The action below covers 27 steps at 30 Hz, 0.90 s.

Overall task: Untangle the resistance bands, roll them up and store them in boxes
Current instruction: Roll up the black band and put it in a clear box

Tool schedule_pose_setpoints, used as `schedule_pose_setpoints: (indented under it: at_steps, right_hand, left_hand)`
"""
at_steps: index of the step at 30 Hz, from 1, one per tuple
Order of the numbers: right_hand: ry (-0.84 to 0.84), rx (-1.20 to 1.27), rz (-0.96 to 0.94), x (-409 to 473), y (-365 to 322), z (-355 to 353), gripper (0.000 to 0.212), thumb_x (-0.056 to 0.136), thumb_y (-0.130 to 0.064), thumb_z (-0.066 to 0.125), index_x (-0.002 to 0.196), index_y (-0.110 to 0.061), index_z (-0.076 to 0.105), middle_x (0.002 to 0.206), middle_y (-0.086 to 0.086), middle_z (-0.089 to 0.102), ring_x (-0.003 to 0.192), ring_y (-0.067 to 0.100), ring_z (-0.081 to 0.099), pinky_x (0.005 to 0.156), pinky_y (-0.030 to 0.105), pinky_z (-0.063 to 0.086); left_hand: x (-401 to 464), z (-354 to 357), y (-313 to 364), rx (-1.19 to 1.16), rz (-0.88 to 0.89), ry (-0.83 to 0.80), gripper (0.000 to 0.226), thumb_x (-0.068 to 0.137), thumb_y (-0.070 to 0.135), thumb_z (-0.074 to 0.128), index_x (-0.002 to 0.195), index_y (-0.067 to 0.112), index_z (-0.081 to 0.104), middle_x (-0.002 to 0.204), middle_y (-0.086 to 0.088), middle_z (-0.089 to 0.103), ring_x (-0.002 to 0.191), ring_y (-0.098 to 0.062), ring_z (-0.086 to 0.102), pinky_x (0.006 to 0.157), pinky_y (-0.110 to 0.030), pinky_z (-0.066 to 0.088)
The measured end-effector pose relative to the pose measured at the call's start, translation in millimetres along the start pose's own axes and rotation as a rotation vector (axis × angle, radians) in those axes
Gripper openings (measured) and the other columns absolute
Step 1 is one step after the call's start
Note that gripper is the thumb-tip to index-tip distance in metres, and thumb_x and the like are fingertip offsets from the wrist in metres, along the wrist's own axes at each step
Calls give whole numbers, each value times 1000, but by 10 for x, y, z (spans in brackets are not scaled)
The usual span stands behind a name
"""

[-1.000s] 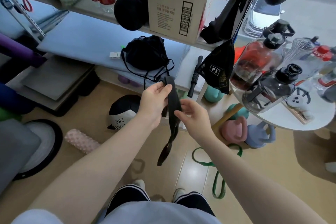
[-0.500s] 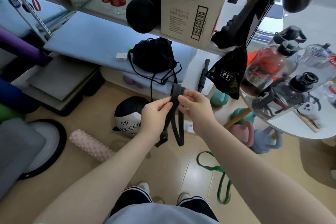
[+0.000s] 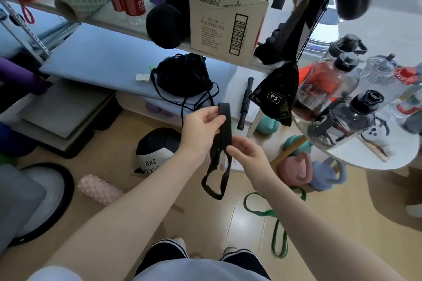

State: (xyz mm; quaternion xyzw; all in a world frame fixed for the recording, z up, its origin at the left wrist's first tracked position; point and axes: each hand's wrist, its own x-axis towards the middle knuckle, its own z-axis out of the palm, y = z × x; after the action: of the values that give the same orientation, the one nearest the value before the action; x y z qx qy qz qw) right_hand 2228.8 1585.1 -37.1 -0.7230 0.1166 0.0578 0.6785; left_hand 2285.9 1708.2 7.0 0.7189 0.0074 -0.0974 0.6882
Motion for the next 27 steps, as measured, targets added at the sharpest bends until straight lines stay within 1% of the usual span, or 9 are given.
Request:
schedule_pose_setpoints:
  at_steps: [2,5,8,10,12,16,21,24,27]
  right_hand:
    - [-11,-40,8,-9,51,-1,27,89,-5,56,109,-22,62,108,-5,68,98,3,63,82,16,49]
    - [40,-107,-6,50,-6,31,18,87,-6,59,99,-18,64,98,-2,70,93,10,65,85,26,50]
    - [103,-26,-27,121,-194,88,11,87,-10,61,90,-19,64,86,-2,70,83,13,67,80,30,53]
    - [115,92,37,179,-339,103,6,88,-14,60,91,-15,65,84,3,71,82,19,68,78,33,55]
    - [122,156,136,244,-428,103,10,88,-17,61,92,-9,65,86,9,69,81,24,68,78,36,56]
    - [115,153,228,303,-436,155,8,87,-18,63,86,-11,64,80,7,60,74,18,57,70,26,50]
    - [125,377,310,281,-363,183,8,86,-15,63,83,-11,58,70,1,51,55,5,50,52,13,46]
    - [171,412,309,254,-301,176,10,84,-13,65,78,-11,57,85,6,56,72,9,59,59,13,51]
    - [204,235,207,255,-320,148,16,83,-18,68,95,-8,63,89,4,64,81,14,64,71,23,54]
  left_hand:
    - [78,1,20,-8,-33,-14,27,89,4,56,116,7,62,97,-2,69,94,-13,66,84,-25,54]
    - [130,8,39,-136,-117,25,27,90,6,56,117,3,60,94,-1,68,90,-13,65,81,-23,54]
    - [122,-53,3,-245,-171,3,28,91,13,55,119,8,57,106,-6,67,99,-15,65,89,-28,52]
    - [60,-108,-101,-113,-185,-71,23,92,23,54,114,15,60,107,-5,68,101,-17,64,94,-35,50]
    - [-59,-142,-212,24,-187,-105,18,93,28,52,105,21,64,99,1,70,96,-11,65,91,-32,51]
    - [-176,-171,-348,17,-114,-26,17,92,12,55,101,22,66,86,13,68,77,10,63,71,-7,48]
    - [-195,-97,-382,-42,-158,-15,27,89,17,59,116,18,64,101,6,70,98,-7,64,92,-27,50]
    - [-208,-61,-410,-47,-175,-36,22,88,17,61,109,23,66,97,7,70,96,-8,65,91,-29,51]
    - [-190,-21,-381,-42,-164,-37,11,87,15,62,91,24,67,88,3,72,88,-11,68,80,-24,53]
